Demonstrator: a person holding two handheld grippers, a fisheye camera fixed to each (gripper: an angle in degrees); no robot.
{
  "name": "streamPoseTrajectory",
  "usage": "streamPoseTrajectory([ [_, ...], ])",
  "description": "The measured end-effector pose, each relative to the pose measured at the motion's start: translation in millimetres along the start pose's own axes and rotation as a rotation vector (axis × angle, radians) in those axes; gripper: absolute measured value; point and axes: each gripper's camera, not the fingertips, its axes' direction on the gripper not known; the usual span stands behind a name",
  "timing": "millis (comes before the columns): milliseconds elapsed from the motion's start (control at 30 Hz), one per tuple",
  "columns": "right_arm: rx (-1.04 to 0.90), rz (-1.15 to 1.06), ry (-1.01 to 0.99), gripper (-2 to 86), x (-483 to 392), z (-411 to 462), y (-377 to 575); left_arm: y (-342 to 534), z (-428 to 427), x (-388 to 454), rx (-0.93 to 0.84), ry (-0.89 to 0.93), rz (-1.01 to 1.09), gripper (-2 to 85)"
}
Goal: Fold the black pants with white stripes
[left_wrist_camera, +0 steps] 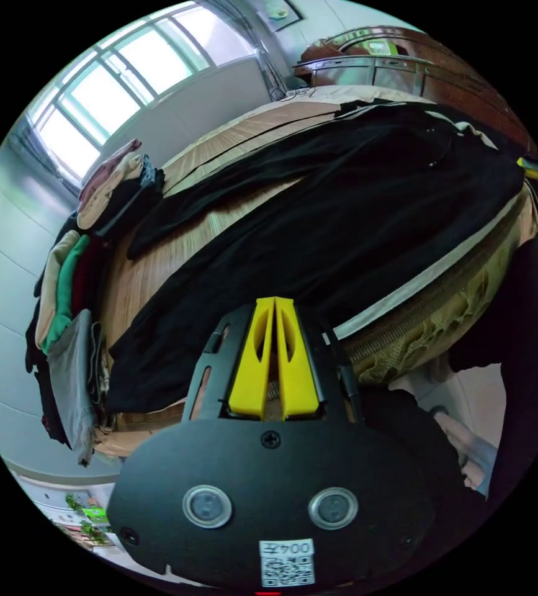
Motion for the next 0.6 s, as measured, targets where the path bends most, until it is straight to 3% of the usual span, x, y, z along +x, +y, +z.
streamPoseTrajectory([
  [33, -0.066, 0.077, 0.157, 3.1, 7, 17, 4, 1, 3, 2, -0.002, -0.014, 0.001, 0.9],
  [67, -0.047, 0.063, 0.178, 4.6, 6, 18, 11, 2, 4, 2, -0.003, -0.017, -0.004, 0.9],
  [200, 0.188, 0.003, 0.178, 4.2, -40, -20, 31, 6, 11, 4, 0.006, -0.026, -0.02, 0.7],
  [267, 0.313, -0.203, 0.092, 3.2, -91, -32, 44, 5, 14, 9, 0.002, -0.049, -0.001, 0.7],
  [333, 0.253, -0.279, 0.065, 2.4, -110, -11, 43, 4, 18, 15, -0.004, -0.076, 0.02, 0.7],
  [433, -0.007, -0.21, 0.094, 0.1, -93, 54, 28, 4, 21, 17, -0.004, -0.085, 0.019, 0.7],
  [500, 0.027, -0.164, 0.003, -0.4, -86, 44, 26, 5, 22, 15, -0.001, -0.077, 0.001, 0.7],
  [600, 0.112, -0.161, 0.039, -0.6, -113, 17, 36, 8, 22, 7, 0.018, -0.068, -0.065, 0.7],
])
